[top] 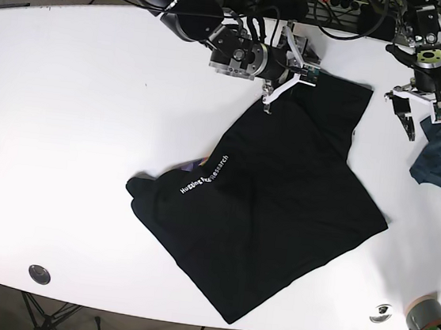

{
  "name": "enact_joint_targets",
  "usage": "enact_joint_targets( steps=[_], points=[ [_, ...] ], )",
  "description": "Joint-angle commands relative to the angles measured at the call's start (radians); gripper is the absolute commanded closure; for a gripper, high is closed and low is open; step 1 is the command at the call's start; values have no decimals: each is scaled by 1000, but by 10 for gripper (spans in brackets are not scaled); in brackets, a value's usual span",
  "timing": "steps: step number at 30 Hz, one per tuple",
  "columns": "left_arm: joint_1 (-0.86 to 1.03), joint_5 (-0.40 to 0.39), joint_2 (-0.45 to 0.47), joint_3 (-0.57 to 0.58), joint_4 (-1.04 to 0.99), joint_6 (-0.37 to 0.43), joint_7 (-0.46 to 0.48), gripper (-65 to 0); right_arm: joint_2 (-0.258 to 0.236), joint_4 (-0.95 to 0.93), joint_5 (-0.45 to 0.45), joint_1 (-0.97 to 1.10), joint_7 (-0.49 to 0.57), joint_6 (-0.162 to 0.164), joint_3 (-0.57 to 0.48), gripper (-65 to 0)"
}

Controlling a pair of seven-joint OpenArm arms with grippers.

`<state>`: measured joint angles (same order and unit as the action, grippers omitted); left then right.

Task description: Fold the T-shirt properly

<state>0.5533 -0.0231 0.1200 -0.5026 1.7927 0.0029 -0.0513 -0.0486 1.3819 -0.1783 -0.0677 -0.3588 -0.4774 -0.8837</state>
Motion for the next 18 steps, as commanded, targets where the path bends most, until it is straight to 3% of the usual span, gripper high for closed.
enact_joint_targets(
  steps=[1,18],
  points=[
    [3,-1,11,-3,15,9,31,-522,-27,1,-46,-16,-56,7,4,-350],
    [3,-1,11,-1,15,9,31,-522,-44,72,-50,16,-53,7,82,-349]
  ],
)
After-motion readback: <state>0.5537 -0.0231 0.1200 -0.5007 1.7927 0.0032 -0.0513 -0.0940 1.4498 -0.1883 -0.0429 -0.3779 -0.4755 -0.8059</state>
